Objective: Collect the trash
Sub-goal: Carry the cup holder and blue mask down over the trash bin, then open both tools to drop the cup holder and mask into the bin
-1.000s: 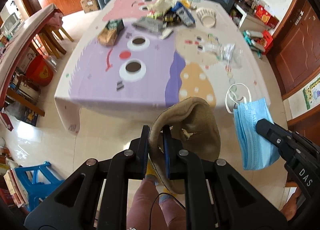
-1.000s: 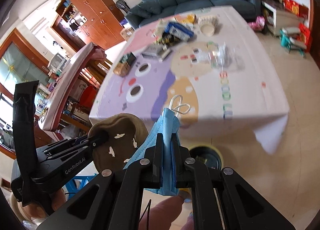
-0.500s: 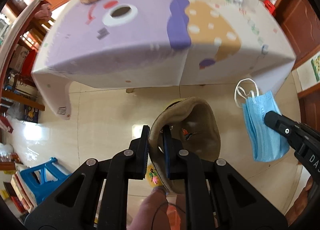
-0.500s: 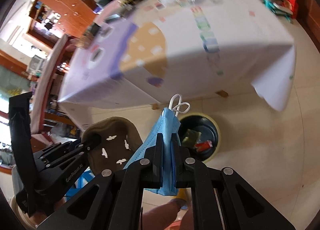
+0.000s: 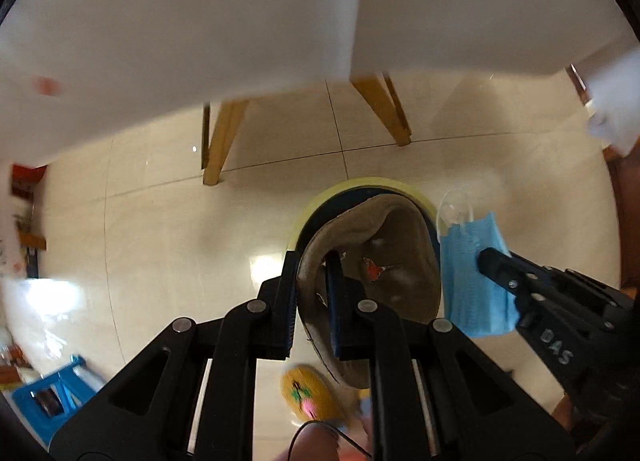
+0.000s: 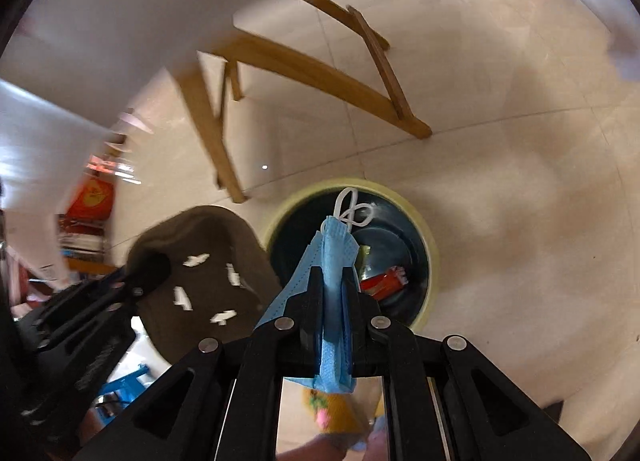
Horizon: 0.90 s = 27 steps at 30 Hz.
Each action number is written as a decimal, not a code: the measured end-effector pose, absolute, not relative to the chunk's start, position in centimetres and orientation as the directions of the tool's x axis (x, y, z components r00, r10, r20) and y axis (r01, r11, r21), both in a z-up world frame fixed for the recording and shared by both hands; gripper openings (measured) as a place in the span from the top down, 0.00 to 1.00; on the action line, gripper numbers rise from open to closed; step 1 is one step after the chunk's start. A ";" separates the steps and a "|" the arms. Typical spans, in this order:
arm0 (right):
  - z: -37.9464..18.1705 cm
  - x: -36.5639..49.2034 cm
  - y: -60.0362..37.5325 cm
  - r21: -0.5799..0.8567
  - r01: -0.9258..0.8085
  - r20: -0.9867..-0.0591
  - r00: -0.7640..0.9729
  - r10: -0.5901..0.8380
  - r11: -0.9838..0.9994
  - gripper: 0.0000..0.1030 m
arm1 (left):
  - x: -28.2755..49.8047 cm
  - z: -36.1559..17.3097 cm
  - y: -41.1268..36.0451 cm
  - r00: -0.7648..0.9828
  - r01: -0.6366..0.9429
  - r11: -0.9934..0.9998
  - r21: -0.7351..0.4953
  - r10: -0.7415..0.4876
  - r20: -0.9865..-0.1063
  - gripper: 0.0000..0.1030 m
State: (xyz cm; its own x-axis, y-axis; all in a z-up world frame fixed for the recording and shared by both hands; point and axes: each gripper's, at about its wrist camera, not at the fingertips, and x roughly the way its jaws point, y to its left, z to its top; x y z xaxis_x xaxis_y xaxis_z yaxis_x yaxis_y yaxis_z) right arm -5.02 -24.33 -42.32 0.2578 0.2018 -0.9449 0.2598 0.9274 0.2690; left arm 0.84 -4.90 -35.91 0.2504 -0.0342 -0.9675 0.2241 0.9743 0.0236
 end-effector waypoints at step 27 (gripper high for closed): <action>-44.0 -6.7 -25.6 0.285 0.370 -0.942 0.278 0.187 0.884 0.60 | -0.2 -38.8 -4.5 0.276 0.262 0.965 0.006 -0.069 -0.959 0.64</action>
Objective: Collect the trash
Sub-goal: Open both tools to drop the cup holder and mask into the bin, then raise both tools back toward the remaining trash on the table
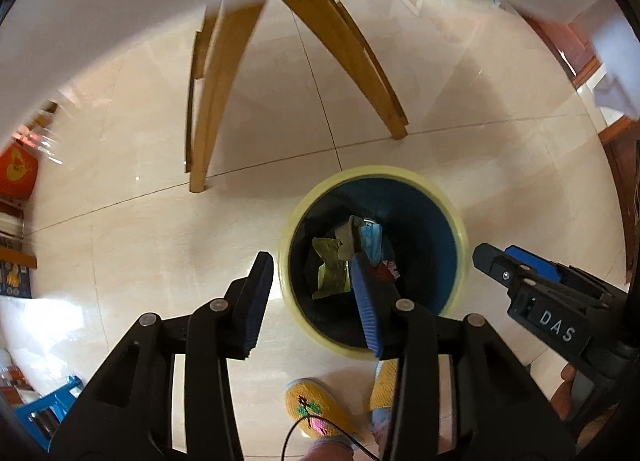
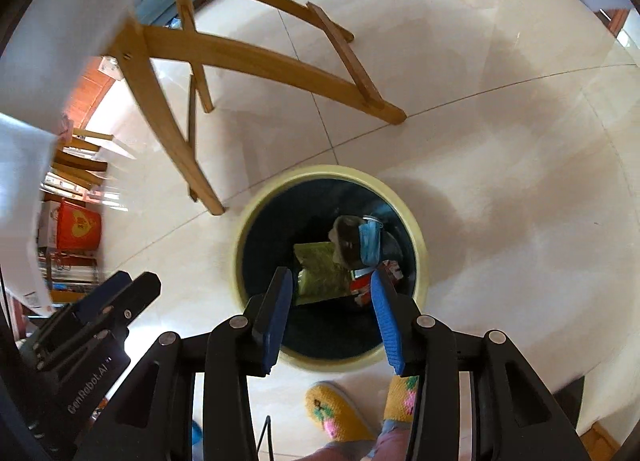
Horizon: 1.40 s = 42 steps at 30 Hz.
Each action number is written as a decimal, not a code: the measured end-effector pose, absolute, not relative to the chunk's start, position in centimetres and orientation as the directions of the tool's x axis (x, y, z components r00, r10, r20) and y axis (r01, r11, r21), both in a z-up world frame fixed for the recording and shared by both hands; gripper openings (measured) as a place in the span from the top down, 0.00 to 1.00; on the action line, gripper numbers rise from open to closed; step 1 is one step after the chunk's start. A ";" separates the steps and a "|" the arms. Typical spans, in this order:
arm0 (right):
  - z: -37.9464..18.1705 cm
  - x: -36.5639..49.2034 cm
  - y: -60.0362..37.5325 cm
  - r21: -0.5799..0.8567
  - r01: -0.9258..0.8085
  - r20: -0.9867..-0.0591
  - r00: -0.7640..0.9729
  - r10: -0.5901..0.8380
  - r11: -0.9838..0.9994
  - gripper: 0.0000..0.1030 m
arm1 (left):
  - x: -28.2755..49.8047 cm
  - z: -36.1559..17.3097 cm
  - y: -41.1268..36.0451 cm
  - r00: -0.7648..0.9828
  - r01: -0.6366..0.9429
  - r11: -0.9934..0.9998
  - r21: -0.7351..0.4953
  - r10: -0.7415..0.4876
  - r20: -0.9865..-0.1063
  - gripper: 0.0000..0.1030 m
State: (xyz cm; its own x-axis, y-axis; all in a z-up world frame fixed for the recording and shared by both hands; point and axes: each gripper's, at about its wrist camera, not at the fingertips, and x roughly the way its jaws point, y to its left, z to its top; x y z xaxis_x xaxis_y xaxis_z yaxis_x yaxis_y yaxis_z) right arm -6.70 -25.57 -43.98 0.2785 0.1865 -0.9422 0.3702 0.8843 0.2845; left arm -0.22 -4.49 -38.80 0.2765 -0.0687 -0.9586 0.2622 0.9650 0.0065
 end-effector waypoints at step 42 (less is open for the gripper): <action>8.4 -3.4 -25.2 0.340 -0.047 -0.682 0.675 0.280 0.939 0.37 | -1.3 11.8 2.0 0.705 0.012 0.999 0.033 0.015 -0.709 0.50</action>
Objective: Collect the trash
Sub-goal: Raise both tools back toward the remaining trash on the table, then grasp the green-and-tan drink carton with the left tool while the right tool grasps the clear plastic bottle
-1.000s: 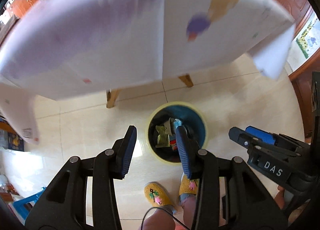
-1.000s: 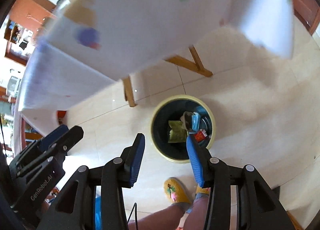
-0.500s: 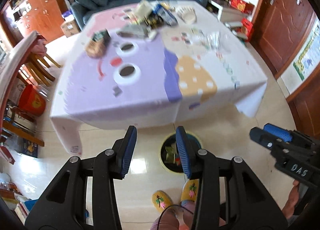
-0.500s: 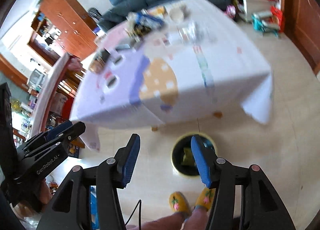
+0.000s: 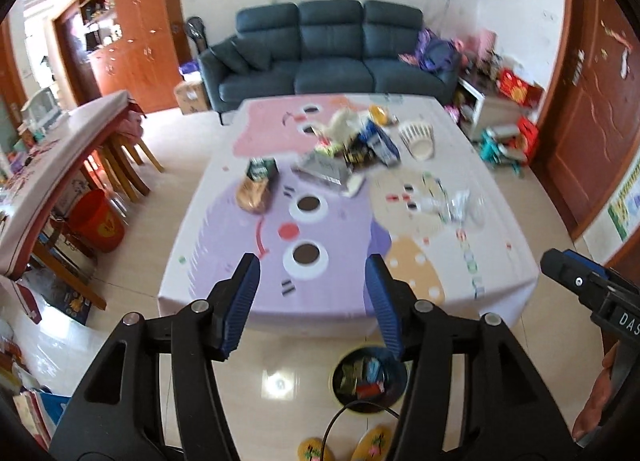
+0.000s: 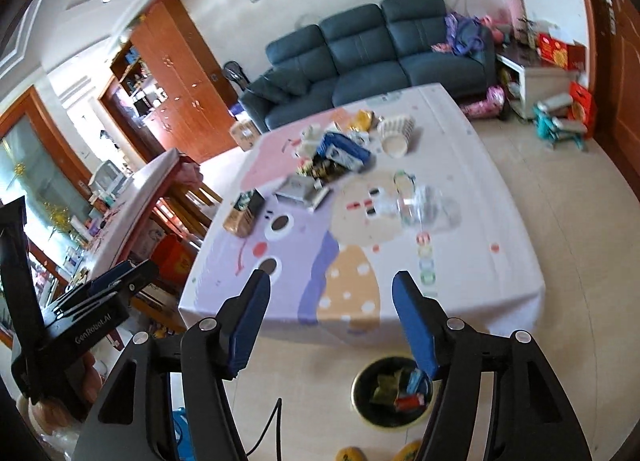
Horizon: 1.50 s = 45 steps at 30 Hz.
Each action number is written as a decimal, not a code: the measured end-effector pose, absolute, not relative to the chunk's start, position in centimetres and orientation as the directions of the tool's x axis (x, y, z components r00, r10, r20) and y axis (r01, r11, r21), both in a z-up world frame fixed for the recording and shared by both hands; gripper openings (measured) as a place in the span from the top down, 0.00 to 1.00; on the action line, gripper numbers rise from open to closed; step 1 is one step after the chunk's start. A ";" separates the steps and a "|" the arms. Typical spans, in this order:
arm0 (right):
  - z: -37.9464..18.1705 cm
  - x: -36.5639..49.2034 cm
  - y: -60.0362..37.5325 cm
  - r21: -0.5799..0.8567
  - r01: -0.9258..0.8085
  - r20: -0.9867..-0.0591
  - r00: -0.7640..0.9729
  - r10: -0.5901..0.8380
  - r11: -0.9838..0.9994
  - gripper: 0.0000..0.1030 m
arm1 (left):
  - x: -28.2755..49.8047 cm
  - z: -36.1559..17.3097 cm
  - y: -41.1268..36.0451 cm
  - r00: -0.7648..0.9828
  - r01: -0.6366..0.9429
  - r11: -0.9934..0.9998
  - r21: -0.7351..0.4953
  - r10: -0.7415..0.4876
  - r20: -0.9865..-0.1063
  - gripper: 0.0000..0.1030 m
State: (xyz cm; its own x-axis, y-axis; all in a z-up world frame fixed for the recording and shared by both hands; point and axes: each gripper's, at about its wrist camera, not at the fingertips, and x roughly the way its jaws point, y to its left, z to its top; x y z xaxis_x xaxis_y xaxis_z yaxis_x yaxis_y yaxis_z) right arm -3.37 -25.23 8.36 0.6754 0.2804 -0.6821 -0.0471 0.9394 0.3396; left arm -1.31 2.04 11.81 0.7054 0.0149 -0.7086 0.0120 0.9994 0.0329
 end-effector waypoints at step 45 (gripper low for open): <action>-10.6 27.9 -30.9 0.157 -0.301 -0.957 0.191 0.220 0.941 0.27 | 33.7 -5.3 14.7 0.286 0.117 0.992 -0.038 -0.070 -0.956 0.41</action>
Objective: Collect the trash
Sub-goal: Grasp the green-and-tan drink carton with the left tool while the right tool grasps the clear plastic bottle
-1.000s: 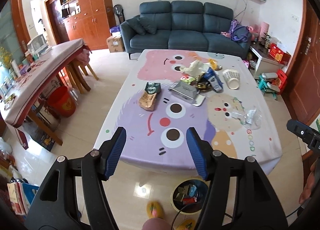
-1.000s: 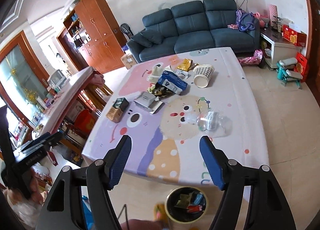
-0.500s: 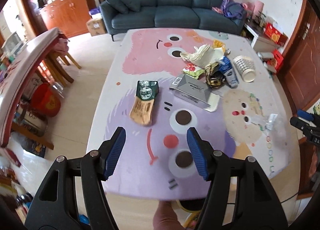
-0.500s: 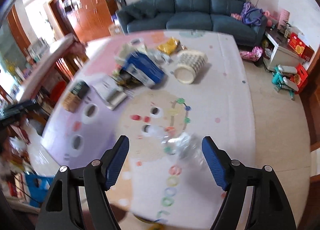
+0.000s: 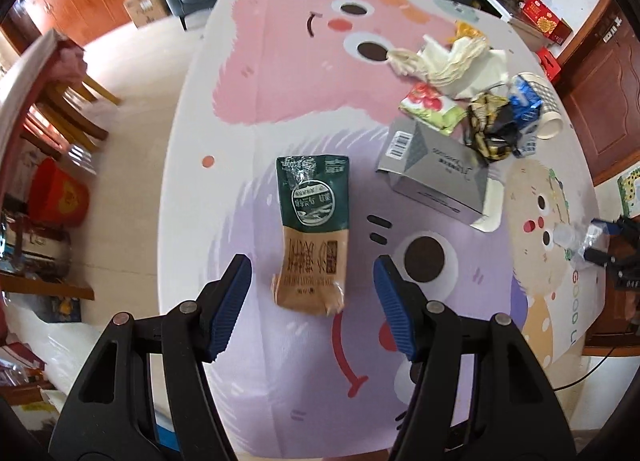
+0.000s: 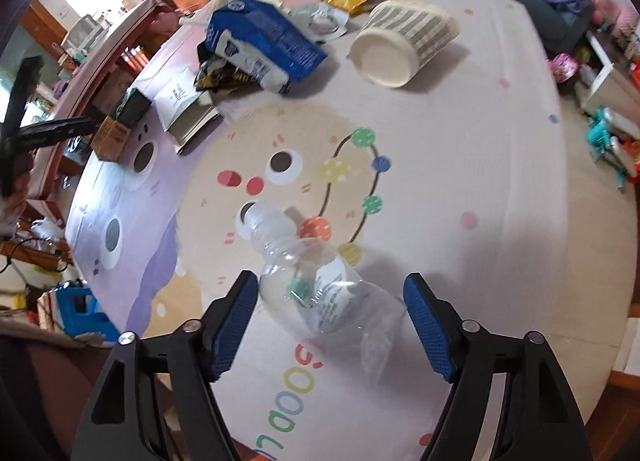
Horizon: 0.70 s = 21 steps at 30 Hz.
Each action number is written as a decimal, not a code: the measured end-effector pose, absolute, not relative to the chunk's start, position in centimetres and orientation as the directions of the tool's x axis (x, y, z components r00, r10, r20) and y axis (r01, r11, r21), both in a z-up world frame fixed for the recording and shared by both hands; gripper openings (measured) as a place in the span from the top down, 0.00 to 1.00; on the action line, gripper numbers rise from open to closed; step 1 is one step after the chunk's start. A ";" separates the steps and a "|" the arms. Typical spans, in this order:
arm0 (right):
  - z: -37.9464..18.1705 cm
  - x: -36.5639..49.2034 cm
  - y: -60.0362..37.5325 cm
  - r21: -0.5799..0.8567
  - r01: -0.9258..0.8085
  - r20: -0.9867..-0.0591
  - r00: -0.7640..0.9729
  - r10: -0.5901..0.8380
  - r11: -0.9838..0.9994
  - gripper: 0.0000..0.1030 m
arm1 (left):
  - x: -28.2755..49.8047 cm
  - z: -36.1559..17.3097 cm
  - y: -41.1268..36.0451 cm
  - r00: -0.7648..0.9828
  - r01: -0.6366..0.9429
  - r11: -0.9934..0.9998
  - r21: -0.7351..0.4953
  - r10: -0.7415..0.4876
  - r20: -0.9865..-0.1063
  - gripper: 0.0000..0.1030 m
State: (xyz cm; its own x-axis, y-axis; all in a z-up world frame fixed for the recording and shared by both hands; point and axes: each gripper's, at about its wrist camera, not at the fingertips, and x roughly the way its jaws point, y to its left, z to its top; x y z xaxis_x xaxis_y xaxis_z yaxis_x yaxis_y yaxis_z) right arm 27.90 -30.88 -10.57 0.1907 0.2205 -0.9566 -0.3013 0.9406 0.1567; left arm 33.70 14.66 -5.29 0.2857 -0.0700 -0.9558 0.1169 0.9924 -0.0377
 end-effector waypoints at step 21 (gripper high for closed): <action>-9.3 23.1 -26.0 0.057 -0.383 -0.974 0.183 0.136 0.922 0.29 | 37.0 -10.7 14.1 0.141 0.106 0.992 -0.070 -0.085 -0.986 0.48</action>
